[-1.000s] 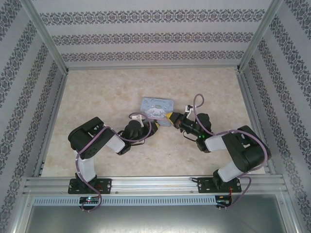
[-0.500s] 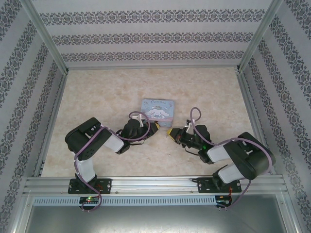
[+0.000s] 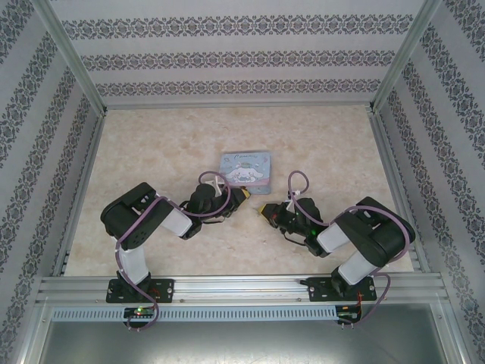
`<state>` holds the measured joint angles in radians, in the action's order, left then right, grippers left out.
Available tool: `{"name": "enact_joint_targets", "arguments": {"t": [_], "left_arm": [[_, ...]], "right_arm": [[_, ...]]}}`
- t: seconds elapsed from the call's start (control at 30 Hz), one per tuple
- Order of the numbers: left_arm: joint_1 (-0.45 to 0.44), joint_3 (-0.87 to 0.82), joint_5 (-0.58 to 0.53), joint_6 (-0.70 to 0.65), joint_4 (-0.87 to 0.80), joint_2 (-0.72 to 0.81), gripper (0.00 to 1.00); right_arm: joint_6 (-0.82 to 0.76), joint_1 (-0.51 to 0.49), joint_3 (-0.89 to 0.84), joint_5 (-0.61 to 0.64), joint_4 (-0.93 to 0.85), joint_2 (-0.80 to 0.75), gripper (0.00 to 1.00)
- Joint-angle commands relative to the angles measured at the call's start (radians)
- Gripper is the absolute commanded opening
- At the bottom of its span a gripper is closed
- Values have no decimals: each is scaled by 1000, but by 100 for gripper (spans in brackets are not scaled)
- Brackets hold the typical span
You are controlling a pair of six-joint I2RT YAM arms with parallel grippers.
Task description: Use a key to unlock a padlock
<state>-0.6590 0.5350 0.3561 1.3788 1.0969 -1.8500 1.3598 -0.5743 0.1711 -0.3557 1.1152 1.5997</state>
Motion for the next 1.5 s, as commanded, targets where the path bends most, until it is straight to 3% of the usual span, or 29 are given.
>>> {"name": "enact_joint_targets", "arguments": {"t": [0.0,1.47], "left_arm": [[9,23,28,66,95,-20,0],[6,31,31,46,55,-14,0]], "right_arm": [[10,-9,19,54,52,14,0],[75,11,100,96,107,86,0]]}}
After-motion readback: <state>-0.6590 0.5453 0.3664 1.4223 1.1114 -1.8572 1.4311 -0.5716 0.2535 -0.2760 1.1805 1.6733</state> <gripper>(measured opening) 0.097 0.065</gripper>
